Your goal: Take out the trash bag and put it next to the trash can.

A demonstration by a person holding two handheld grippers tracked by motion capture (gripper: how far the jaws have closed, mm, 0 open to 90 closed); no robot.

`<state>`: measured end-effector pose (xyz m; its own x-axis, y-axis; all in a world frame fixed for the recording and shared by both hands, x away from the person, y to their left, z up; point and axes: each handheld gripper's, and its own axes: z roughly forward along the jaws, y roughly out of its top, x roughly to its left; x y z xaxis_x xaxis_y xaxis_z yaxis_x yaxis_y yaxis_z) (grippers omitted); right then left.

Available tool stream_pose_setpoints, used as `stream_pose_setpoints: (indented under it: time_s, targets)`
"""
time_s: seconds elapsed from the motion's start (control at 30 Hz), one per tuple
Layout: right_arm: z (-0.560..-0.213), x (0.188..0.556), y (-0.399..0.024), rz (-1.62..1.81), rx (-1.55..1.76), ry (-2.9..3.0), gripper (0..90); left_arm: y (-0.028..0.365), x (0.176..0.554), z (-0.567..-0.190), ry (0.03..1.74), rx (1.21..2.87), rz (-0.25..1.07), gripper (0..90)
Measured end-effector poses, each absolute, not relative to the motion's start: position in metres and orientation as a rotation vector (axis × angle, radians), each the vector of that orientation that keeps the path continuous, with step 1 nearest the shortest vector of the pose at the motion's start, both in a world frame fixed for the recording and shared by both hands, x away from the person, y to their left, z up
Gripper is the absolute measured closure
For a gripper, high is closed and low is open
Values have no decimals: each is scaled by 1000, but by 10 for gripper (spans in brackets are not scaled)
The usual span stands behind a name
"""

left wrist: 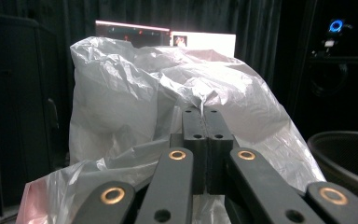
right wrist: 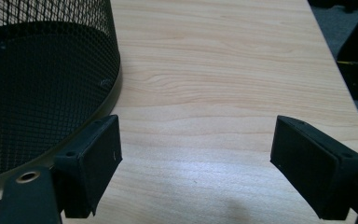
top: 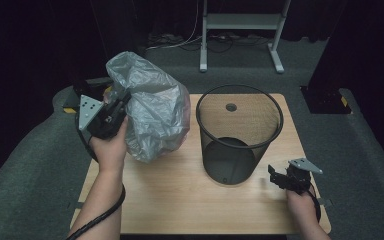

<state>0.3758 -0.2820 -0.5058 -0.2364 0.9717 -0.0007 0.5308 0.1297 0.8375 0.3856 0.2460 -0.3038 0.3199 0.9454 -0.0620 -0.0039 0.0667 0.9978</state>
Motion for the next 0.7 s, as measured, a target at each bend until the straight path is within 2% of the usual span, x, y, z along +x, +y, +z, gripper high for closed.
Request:
stream_pose_setpoints:
  time_s: [0.7]
  targets:
    - [-506, 375, -285, 1022, 1469, 1841, 162, 207, 445, -343, 1050, 1447, 949, 900]
